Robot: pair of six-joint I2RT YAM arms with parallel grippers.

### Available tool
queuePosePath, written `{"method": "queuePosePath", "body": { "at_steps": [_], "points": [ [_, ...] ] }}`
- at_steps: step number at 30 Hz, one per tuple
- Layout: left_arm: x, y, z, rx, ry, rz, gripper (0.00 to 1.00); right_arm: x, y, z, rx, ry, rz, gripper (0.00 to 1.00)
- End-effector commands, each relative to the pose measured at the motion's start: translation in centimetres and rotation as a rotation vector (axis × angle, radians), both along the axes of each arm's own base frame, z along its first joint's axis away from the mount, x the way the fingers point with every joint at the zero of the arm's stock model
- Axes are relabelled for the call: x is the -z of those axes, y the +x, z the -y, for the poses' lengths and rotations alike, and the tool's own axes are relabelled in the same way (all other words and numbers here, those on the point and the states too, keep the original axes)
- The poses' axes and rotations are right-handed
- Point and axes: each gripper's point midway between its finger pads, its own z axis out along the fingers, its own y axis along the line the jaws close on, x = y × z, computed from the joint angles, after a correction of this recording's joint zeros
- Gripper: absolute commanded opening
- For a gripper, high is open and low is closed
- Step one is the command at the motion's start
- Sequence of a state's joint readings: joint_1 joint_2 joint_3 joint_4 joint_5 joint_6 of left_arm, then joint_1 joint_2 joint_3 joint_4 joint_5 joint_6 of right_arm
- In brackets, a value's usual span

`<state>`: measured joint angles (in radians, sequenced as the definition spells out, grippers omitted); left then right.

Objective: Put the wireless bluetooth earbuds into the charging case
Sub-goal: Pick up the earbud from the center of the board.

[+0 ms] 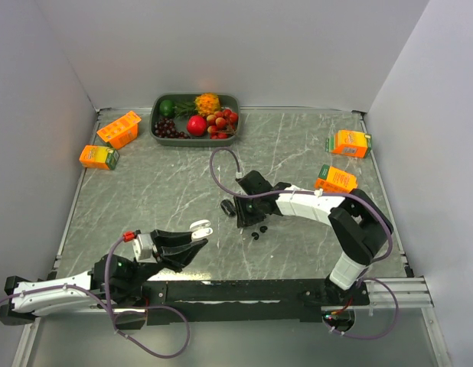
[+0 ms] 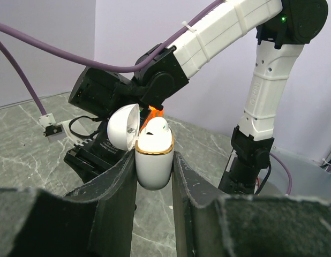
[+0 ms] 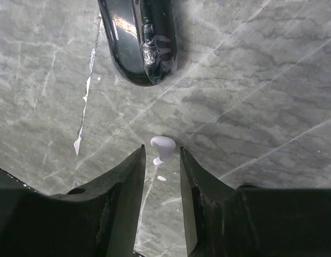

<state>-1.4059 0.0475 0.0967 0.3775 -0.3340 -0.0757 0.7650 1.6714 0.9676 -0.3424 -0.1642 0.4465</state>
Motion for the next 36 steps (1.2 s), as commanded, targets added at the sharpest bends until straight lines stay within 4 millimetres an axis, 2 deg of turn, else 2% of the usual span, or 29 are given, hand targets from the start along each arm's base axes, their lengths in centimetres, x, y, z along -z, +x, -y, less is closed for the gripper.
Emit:
{"method": "queuePosePath", "body": {
  "at_steps": [1, 5, 12, 26, 36],
  "points": [
    [-1.4, -0.3, -0.4, 0.016, -0.056, 0.000, 0.01, -1.0, 1.2, -1.1, -0.012, 0.045, 0.038, 0.41],
    [-1.3, -0.3, -0.3, 0.015, -0.053, 0.000, 0.01, -0.8, 1.1, -1.0, -0.016, 0.042, 0.034, 0.40],
    [-1.3, -0.3, -0.3, 0.016, -0.049, 0.001, 0.01, -0.1, 0.8, -0.9, -0.022, 0.039, 0.018, 0.33],
    [-1.3, -0.4, -0.3, 0.021, -0.052, 0.000, 0.01, 0.7, 0.2, -0.1, -0.013, 0.017, 0.004, 0.36],
    [-1.4, -0.4, -0.3, 0.022, -0.054, 0.000, 0.01, 1.2, -0.1, 0.0, -0.018, 0.011, -0.009, 0.30]
  ]
}}
